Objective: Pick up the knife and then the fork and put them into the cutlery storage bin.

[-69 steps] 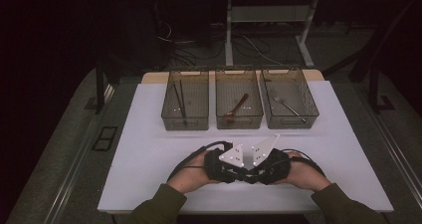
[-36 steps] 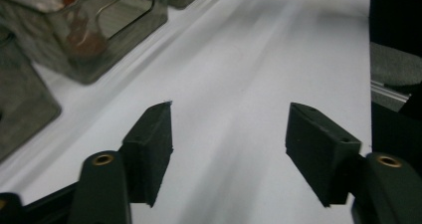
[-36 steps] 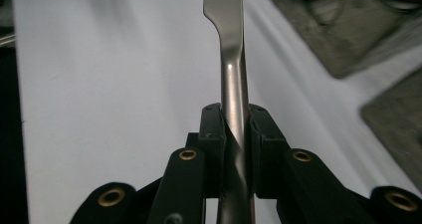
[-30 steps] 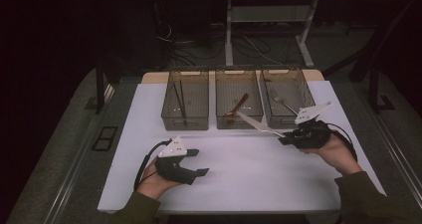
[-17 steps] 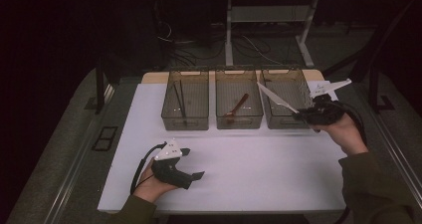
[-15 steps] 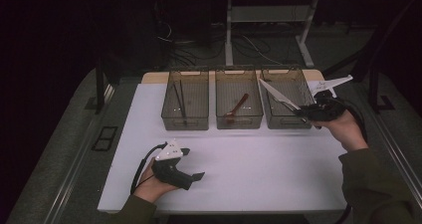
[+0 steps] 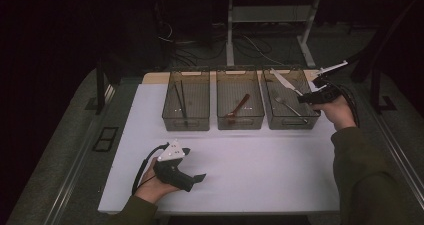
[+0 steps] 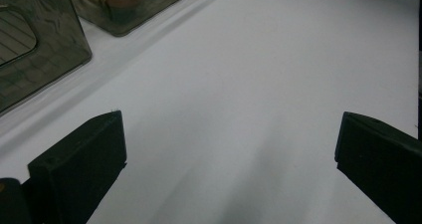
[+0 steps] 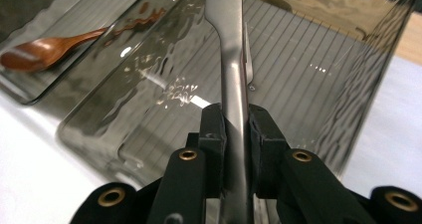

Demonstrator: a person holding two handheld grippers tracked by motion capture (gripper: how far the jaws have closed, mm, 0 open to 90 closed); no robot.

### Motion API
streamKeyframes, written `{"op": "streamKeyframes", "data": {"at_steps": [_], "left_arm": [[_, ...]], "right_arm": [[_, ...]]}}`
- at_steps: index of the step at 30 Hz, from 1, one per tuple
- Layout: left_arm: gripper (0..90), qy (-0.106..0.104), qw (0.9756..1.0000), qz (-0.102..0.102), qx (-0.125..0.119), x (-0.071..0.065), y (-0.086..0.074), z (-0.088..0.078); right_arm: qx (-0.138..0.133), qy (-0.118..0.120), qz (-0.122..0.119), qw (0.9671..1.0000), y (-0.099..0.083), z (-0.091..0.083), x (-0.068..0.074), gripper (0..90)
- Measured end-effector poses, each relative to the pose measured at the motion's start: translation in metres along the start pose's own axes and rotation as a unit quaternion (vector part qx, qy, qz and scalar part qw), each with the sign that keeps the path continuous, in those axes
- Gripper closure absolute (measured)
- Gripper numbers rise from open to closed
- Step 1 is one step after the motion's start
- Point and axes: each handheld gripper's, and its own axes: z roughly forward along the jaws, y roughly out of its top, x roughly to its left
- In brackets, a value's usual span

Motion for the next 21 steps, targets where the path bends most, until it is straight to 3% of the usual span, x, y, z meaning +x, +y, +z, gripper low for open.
{"op": "streamKeyframes", "data": {"at_steps": [6, 16, 21], "left_arm": [[0.0, -0.005, 1.0, 0.005, 0.004, -0.001, 0.0, 0.001], [0.0, -0.01, 0.9998, 0.011, 0.011, -0.001, 0.0, 0.002], [0.0, -0.009, 0.9998, 0.011, 0.011, -0.001, 0.0, 0.001]], "right_arm": [[0.025, -0.013, 0.013, 0.9995, 0.006, 0.024, -0.004, 78.7], [0.064, -0.025, 0.03, 0.9972, 0.005, 0.044, -0.008, 78.3], [0.048, -0.019, 0.028, 0.9983, 0.005, 0.038, -0.008, 75.5]]}}
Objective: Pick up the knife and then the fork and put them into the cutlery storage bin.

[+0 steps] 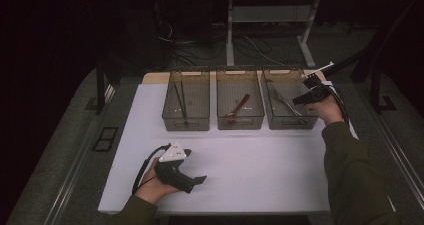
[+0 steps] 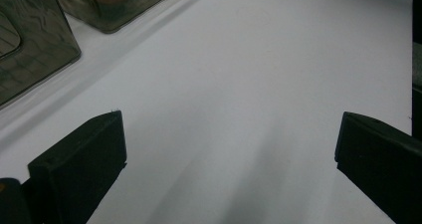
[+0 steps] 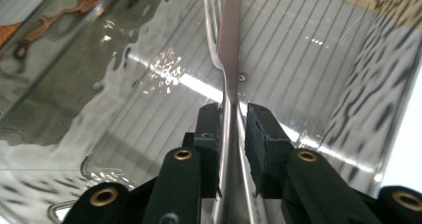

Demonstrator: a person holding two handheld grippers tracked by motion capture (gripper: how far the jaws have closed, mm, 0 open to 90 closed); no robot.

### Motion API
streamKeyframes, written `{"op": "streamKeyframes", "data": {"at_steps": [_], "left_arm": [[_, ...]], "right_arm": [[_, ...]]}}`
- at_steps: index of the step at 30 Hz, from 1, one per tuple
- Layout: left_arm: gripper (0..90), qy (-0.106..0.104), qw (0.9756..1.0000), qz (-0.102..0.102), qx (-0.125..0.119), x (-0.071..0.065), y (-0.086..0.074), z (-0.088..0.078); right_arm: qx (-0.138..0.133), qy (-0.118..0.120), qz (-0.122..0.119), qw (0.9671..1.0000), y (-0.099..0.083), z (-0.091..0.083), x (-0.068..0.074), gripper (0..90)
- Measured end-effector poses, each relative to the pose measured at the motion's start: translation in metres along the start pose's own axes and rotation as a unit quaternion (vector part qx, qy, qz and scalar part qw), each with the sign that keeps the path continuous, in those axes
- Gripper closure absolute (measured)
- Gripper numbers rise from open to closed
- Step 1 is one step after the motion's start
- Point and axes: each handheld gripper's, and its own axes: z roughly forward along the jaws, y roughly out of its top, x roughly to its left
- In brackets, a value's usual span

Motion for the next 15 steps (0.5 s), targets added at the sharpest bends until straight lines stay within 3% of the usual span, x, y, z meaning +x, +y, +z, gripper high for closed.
{"op": "streamKeyframes", "data": {"at_steps": [4, 7, 11, 15], "left_arm": [[0.0, 0.002, 1.0, -0.001, -0.003, -0.001, 0.0, 0.0], [0.0, 0.003, 1.0, 0.002, -0.001, 0.0, 0.0, -0.001], [0.0, 0.004, 1.0, 0.003, -0.001, 0.001, 0.0, -0.001], [0.0, 0.008, 1.0, 0.0, -0.005, 0.002, 0.0, -0.002]], "right_arm": [[-0.022, 0.009, 0.001, 0.9997, -0.001, -0.009, 0.0, 69.5], [-0.046, 0.023, 0.008, 0.9986, -0.005, -0.018, 0.0, 57.8], [-0.084, 0.043, 0.016, 0.9954, -0.015, -0.034, 0.001, 45.4], [-0.119, 0.054, 0.011, 0.9913, -0.027, -0.049, 0.004, 39.6]]}}
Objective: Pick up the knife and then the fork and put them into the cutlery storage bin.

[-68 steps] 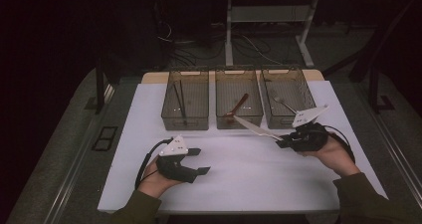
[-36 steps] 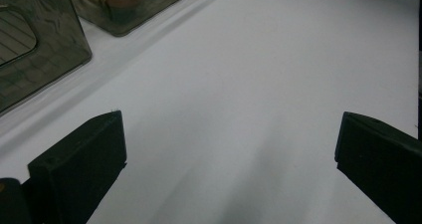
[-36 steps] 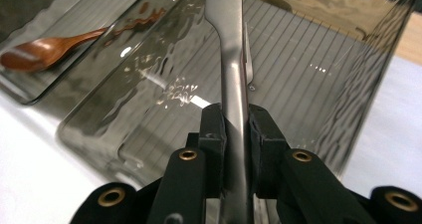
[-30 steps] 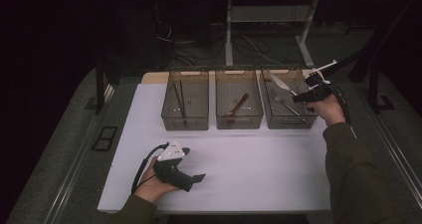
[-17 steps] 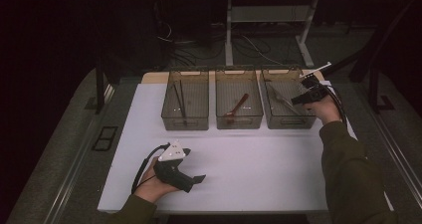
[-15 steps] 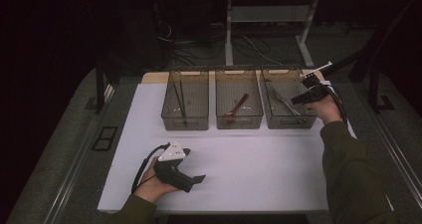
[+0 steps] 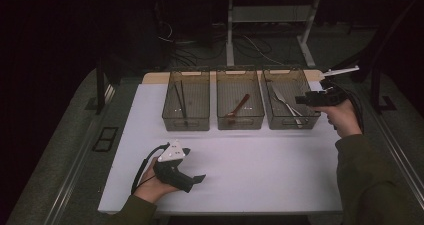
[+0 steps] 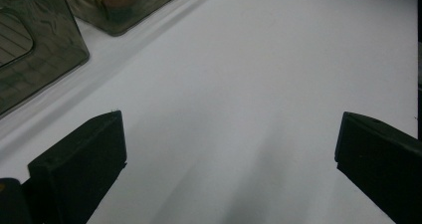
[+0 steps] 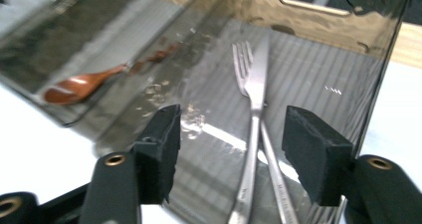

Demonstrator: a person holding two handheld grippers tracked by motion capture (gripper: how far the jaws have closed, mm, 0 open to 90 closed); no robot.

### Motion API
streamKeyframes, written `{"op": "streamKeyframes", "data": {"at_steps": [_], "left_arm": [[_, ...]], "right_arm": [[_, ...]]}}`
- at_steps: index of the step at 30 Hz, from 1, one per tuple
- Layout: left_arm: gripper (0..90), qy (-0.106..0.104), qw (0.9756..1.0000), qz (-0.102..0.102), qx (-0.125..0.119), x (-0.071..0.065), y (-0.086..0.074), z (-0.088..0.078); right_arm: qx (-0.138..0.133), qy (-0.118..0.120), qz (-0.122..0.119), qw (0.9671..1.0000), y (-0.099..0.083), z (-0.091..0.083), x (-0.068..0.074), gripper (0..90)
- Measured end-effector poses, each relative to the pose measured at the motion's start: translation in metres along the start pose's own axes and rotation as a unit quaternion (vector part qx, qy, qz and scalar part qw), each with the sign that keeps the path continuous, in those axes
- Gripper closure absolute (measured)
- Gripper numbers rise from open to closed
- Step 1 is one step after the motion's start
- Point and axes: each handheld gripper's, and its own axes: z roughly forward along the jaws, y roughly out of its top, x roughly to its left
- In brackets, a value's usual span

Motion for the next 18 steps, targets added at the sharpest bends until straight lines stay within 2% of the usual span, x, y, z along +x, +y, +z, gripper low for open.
{"op": "streamKeyframes", "data": {"at_steps": [2, 5, 8, 12, 18], "left_arm": [[0.0, -0.001, 1.0, 0.003, 0.0, 0.001, 0.0, -0.001], [0.0, 0.001, 1.0, 0.004, 0.001, 0.001, 0.0, -0.001], [0.0, 0.001, 1.0, 0.0, 0.001, 0.001, 0.0, -0.001], [0.0, 0.003, 1.0, 0.003, 0.006, 0.001, -0.001, 0.0], [0.0, 0.011, 0.9999, -0.001, 0.004, 0.001, -0.001, -0.001]], "right_arm": [[-0.011, 0.012, -0.003, 0.9999, -0.005, -0.008, 0.003, 37.4], [-0.024, 0.013, -0.02, 0.9994, -0.013, -0.017, 0.011, 35.3], [-0.039, 0.024, -0.032, 0.9984, -0.024, -0.025, 0.021, 32.9], [-0.055, 0.027, -0.051, 0.9968, -0.042, -0.03, 0.037, 29.0], [-0.069, 0.041, -0.06, 0.995, -0.069, -0.032, 0.06, 23.6]]}}
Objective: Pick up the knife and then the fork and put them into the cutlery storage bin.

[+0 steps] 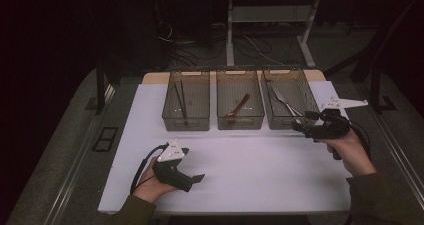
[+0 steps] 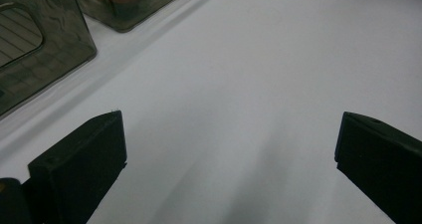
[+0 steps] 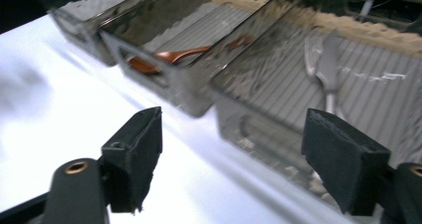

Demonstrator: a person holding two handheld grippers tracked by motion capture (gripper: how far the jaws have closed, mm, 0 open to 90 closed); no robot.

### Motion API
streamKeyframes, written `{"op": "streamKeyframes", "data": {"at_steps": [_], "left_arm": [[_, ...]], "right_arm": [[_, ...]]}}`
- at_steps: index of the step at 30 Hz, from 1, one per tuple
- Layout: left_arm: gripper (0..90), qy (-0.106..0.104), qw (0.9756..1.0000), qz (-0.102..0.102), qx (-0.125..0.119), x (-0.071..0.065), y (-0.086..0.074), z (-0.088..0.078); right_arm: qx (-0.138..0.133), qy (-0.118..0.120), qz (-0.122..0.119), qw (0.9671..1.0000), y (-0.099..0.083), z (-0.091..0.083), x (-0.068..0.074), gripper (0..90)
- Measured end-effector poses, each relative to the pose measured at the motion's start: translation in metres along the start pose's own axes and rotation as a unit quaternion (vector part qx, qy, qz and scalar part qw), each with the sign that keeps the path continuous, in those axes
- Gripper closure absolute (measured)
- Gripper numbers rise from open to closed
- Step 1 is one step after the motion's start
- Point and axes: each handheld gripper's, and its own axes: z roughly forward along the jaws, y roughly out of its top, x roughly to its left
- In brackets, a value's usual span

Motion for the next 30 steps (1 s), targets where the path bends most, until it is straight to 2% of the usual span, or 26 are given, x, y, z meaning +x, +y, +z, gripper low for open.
{"op": "streamKeyframes", "data": {"at_steps": [2, 5, 9, 18, 21, 23, 30], "left_arm": [[0.0, 0.004, 1.0, -0.001, 0.003, 0.0, 0.0, 0.0], [0.0, 0.014, 0.9999, -0.001, 0.009, -0.001, 0.001, 0.001], [0.0, 0.016, 0.9998, 0.001, 0.01, -0.001, 0.001, 0.0], [0.0, 0.013, 0.9999, -0.003, 0.006, 0.001, 0.001, -0.002], [0.0, 0.013, 0.9999, -0.005, 0.001, 0.001, 0.002, -0.002], [0.0, 0.012, 0.9999, -0.006, -0.001, 0.001, 0.002, -0.002], [0.0, 0.013, 0.9999, -0.005, -0.005, 0.002, 0.001, -0.003]], "right_arm": [[0.001, 0.003, -0.002, 1.0, -0.007, -0.001, 0.008, 20.5], [-0.003, 0.001, -0.007, 1.0, -0.017, -0.003, 0.018, 19.7], [-0.002, 0.005, -0.012, 0.9999, -0.035, -0.005, 0.03, 18.8], [0.001, 0.017, -0.024, 0.9996, -0.073, -0.008, 0.045, 17.7], [-0.004, 0.019, -0.013, 0.9997, -0.08, -0.008, 0.049, 17.5], [-0.01, 0.014, -0.015, 0.9997, -0.084, -0.008, 0.052, 17.5], [-0.006, 0.021, -0.021, 0.9995, -0.089, -0.006, 0.059, 17.4]]}}
